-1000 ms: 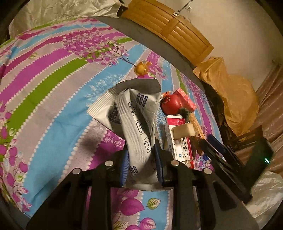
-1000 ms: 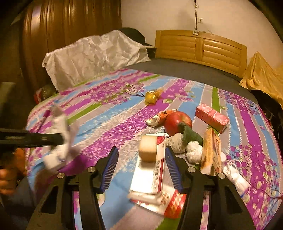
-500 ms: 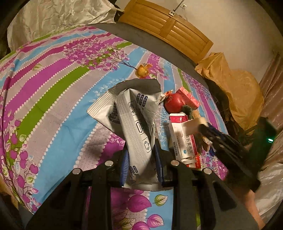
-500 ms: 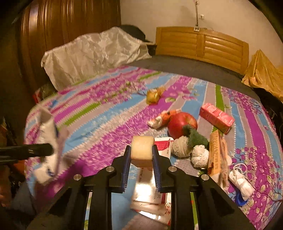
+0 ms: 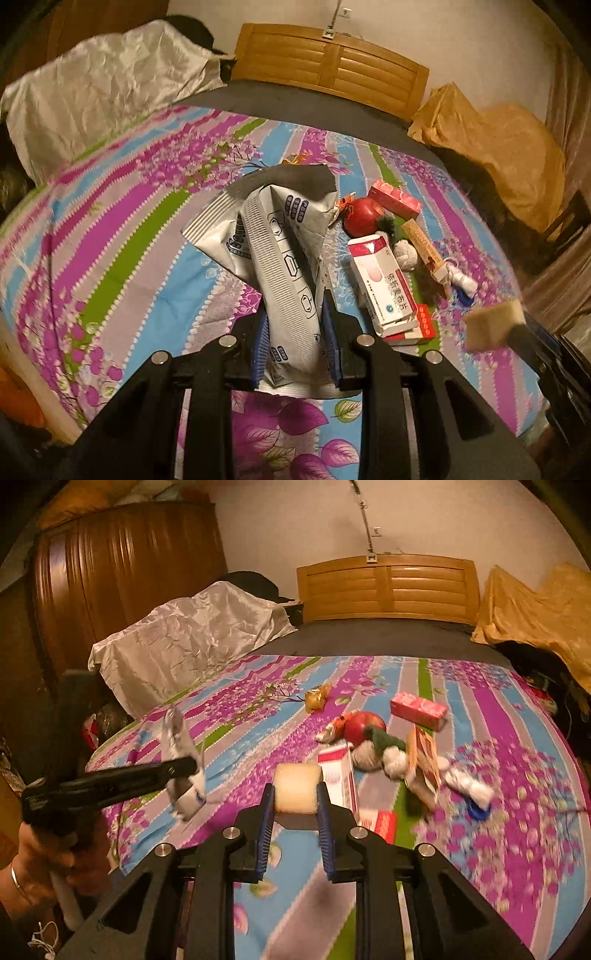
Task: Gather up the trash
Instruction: 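Carry bag and sponge over the green bin and open both tools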
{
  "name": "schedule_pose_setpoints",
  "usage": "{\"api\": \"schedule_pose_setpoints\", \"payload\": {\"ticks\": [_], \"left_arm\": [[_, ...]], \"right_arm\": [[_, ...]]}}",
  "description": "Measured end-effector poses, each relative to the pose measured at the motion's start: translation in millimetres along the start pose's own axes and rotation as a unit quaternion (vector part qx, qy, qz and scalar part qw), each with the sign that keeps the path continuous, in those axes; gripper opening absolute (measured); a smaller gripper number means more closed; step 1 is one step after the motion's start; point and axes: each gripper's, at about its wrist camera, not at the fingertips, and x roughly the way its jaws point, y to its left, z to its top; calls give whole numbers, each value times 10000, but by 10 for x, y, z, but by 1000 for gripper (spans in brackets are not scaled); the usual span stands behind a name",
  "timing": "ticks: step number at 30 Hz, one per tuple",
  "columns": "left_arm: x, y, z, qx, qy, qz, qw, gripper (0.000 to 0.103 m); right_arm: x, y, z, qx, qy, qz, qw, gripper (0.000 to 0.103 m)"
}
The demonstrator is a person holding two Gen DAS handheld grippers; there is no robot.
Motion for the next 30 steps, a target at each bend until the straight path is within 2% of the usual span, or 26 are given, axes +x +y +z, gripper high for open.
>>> {"api": "schedule_pose_setpoints", "payload": {"ticks": [7, 14, 17, 23, 30], "left_arm": [[-140, -378, -48, 624, -230, 107, 9977, 25], [-318, -944, -4, 1160, -495, -218, 9918, 25], [-379, -1229, 28, 1376, -592, -411, 9879, 25], [-498, -1905, 53, 1835, -755, -887, 9761, 25], [-655, -2817, -62, 2442, -887, -1543, 9533, 25]], "right_arm": [[-342, -64, -184, 147, -103, -187, 9997, 23], [-876, -360, -67, 366, -591, -608, 9957, 23], [-1181, -558, -35, 446, -817, -913, 9915, 23], [-1883, -1027, -56, 761, -1248, -1603, 9762, 23], [-2792, -1584, -268, 1152, -1572, -2604, 9456, 24]]}}
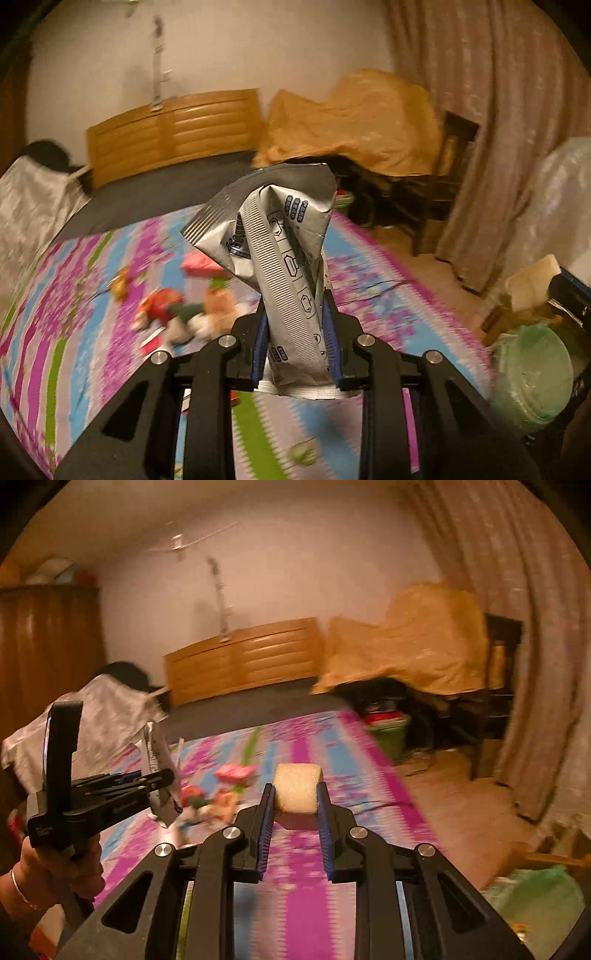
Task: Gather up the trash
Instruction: 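Carry bag and sponge over the green bin and open both tools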
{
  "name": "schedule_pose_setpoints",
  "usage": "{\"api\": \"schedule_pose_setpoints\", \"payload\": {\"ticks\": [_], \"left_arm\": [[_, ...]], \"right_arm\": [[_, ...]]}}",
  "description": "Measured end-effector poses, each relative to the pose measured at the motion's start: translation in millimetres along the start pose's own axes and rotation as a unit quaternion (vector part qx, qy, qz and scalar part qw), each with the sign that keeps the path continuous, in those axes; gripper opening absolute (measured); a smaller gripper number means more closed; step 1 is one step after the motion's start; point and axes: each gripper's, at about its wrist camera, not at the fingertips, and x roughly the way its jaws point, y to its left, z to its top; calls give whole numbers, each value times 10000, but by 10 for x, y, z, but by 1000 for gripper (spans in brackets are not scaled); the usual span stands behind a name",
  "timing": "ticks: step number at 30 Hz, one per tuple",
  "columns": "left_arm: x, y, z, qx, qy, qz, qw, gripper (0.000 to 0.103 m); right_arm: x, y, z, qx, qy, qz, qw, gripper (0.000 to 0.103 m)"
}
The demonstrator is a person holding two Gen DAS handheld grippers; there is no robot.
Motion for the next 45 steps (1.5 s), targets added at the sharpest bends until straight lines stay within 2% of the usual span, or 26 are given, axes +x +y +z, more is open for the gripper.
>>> {"api": "schedule_pose_setpoints", "payload": {"ticks": [7, 13, 19, 23, 26, 32, 38, 45], "left_arm": [[169, -898, 177, 580, -17, -649, 9962, 26], [290, -1667, 257, 1102, 16, -1207, 9865, 26], [396, -2495, 174, 1730, 98, -1717, 9698, 26], [377, -3005, 43, 2081, 196, -2106, 9550, 26], [376, -3308, -64, 2282, 289, -2352, 9443, 26], [407, -3704, -227, 2531, 486, -2612, 9302, 26], [441, -3879, -369, 2726, 626, -2704, 9212, 26], [502, -3958, -489, 2854, 784, -2730, 9153, 26]], "right_arm": [[-497, -876, 13, 313, -175, -991, 9944, 24], [-934, -1556, -72, 475, -170, -1755, 9832, 24], [-1419, -2155, -246, 713, -182, -2428, 9673, 24], [-1667, -2435, -392, 920, -209, -2798, 9554, 24], [-1772, -2563, -492, 1050, -176, -2971, 9489, 24], [-1863, -2717, -748, 1221, 10, -3155, 9410, 24], [-1796, -2784, -860, 1337, 151, -3200, 9378, 24], [-1770, -2774, -910, 1435, 243, -3208, 9359, 24]]}}
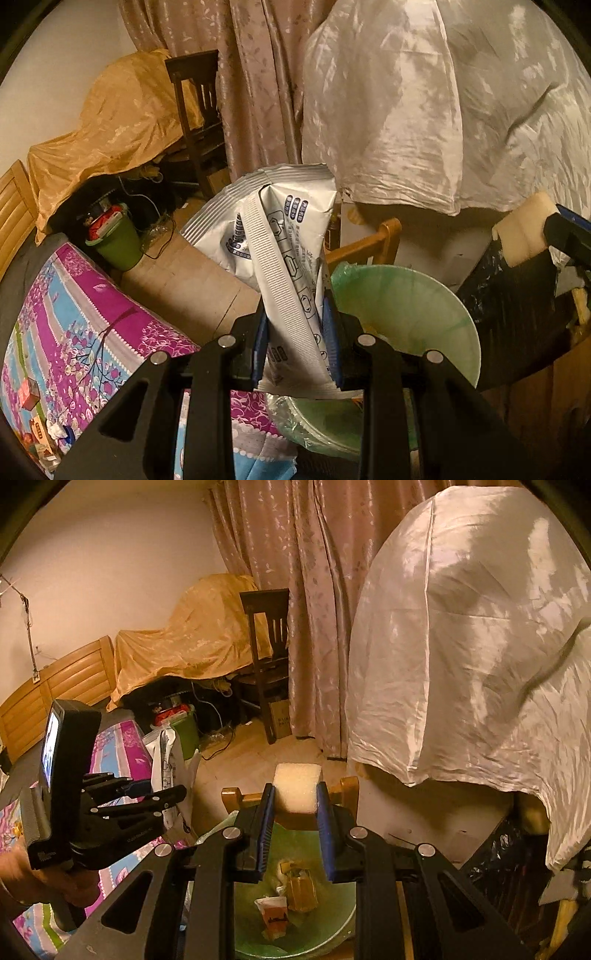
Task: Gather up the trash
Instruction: 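Carry bag and sponge over the green bin and open both tools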
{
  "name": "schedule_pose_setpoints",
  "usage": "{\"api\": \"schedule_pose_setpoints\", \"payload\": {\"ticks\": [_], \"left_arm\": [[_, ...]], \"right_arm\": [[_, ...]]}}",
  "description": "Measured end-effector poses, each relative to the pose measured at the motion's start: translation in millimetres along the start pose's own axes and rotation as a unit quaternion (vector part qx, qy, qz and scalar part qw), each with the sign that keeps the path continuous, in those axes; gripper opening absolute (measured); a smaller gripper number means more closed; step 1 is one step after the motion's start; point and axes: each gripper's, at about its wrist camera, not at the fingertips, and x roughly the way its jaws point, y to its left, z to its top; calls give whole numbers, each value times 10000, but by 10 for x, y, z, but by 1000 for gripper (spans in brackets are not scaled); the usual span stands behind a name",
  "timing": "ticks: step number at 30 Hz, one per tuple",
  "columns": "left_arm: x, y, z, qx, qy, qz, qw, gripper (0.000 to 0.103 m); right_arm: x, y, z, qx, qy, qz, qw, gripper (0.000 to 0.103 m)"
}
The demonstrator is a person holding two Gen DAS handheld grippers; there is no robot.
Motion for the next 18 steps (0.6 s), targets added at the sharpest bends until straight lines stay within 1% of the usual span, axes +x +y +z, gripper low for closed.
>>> {"api": "schedule_pose_setpoints", "payload": {"ticks": [9, 18], "left_arm": [[87, -54, -61, 78, 133, -30, 9999, 26], [121, -135, -77, 193, 159, -70, 9997, 26]], "right_arm": [[71, 43, -29, -12, 85, 39, 10000, 24], [152, 66, -60, -15, 232, 91, 9997, 24]]}}
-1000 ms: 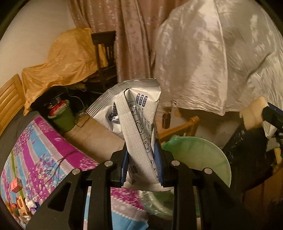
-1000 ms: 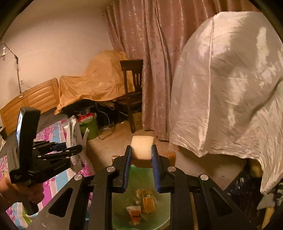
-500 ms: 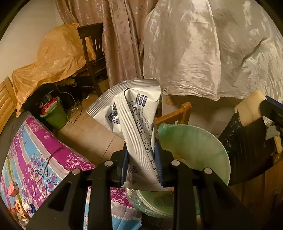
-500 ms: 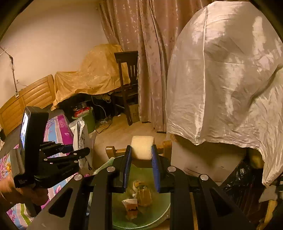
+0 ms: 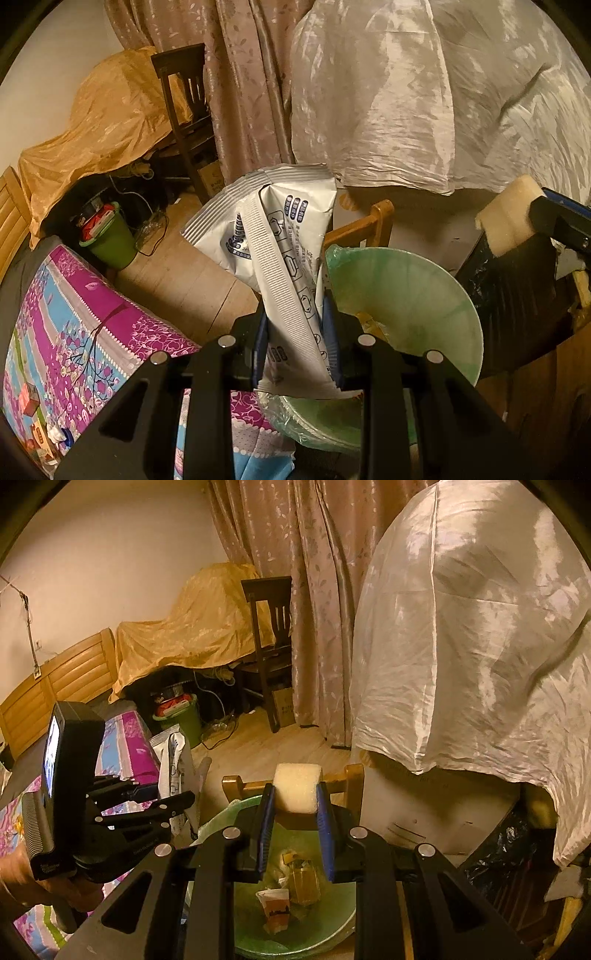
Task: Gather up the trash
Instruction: 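Carry bag and sponge over the green bin and open both tools, then grasp the white medicine box with left tool while right tool grasps red-white box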
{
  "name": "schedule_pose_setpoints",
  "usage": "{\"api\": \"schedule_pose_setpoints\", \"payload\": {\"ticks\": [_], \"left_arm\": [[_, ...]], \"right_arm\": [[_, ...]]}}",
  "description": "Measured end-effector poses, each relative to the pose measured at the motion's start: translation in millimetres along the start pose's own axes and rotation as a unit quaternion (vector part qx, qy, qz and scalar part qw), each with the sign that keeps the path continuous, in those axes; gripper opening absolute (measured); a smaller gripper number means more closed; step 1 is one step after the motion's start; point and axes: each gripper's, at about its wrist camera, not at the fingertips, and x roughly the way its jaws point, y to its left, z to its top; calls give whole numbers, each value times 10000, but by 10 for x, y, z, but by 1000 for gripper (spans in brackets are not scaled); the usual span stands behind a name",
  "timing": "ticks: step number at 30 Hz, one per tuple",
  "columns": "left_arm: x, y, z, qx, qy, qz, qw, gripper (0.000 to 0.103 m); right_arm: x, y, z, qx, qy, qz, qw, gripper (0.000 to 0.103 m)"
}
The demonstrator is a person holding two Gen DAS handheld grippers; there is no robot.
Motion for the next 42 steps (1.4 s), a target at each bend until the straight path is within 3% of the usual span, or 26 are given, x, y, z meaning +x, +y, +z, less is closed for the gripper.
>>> {"api": "schedule_pose_setpoints", "payload": {"ticks": [4, 5, 6, 7, 8, 12, 19, 27, 34, 37, 42], "left_arm": [[32, -13, -4, 49, 44, -171, 9998, 30], [47, -14, -7, 46, 90, -281, 9996, 34], [62, -1, -7, 16, 134, -338, 9993, 47], [67, 15, -10, -37, 146, -410, 9990, 52], [70, 39, -14, -107, 149, -532, 9984, 52], [99, 126, -33, -364, 241, -813, 9957, 52], [85, 122, -97, -376, 209, -716, 9965, 52], [-195, 508, -300, -836, -140, -17, 9964, 52], [-722, 1107, -822, -1272, -417, 763, 9880, 53], [-969, 1451, -1152, -1621, -384, 1074, 9802, 55], [-1451, 2062, -1783, -2447, -313, 1582, 9561, 55]], "right_arm": [[71, 31, 4, -12, 114, 174, 9998, 24], [104, 35, 4, -18, 196, 235, 9995, 24], [139, 42, -1, 11, 271, 227, 9994, 30], [147, 36, -6, 54, 287, 193, 9994, 36], [145, 26, -11, 82, 267, 197, 9994, 43], [131, -26, -31, 216, 232, 146, 9994, 43], [19, -45, -50, 290, -114, 48, 9995, 43], [-160, 235, -95, 194, -800, 20, 9966, 43], [-57, 907, -160, -191, -816, 468, 9954, 43], [-31, 1242, -225, -345, -731, 744, 9939, 43], [106, 2006, -463, -704, -183, 1524, 9856, 44]]}}
